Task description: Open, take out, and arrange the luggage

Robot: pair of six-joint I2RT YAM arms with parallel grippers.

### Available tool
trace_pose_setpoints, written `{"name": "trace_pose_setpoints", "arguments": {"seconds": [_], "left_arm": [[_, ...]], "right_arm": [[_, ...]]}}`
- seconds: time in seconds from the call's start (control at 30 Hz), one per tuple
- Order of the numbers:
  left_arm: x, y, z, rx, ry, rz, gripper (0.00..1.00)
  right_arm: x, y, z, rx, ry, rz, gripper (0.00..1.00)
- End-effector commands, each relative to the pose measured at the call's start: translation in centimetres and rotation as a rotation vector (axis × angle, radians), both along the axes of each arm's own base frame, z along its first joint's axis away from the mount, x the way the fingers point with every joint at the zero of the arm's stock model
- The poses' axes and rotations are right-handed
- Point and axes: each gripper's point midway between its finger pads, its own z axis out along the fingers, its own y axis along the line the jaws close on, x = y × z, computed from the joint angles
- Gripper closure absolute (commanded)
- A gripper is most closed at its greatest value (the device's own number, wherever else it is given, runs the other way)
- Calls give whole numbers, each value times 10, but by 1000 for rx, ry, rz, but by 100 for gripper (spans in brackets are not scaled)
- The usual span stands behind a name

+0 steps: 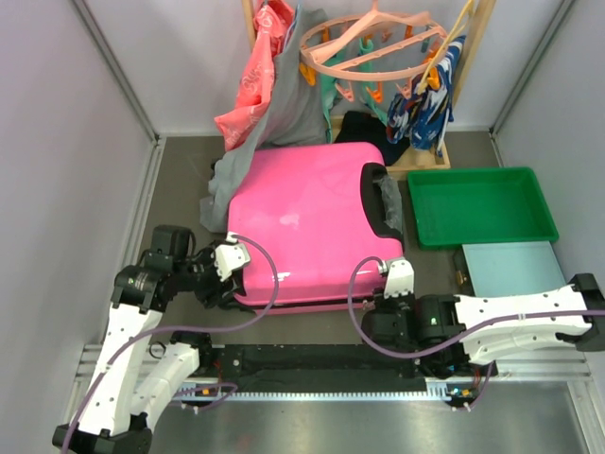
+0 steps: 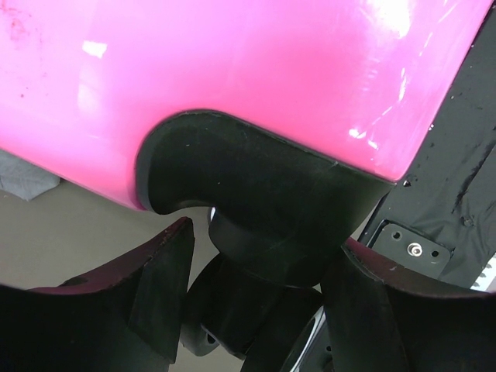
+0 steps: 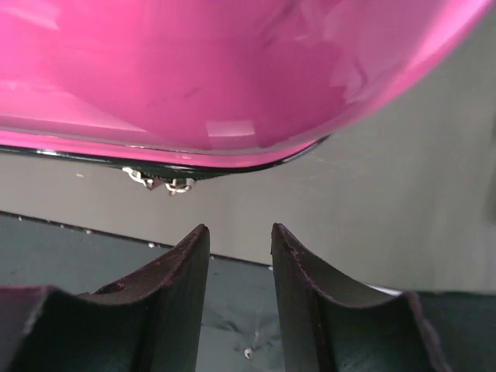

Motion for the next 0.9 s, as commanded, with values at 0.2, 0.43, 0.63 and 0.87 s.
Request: {"name": "trace_pose_setpoints", "arguments": {"seconds": [0.2, 0.43, 0.63, 0.87], "left_arm": [[46, -11, 55, -114, -207, 62, 100], [44, -12, 56, -112, -208, 48, 100], [44, -13, 56, -119, -204, 43, 100], [40, -14, 56, -120, -199, 30, 100]], "right_arm": [[12, 45, 12, 138, -88, -35, 62], [22, 28, 16, 102, -138, -149, 62], [31, 33, 12, 54, -124, -150, 63], [37, 30, 15, 52, -146, -176, 70]]}}
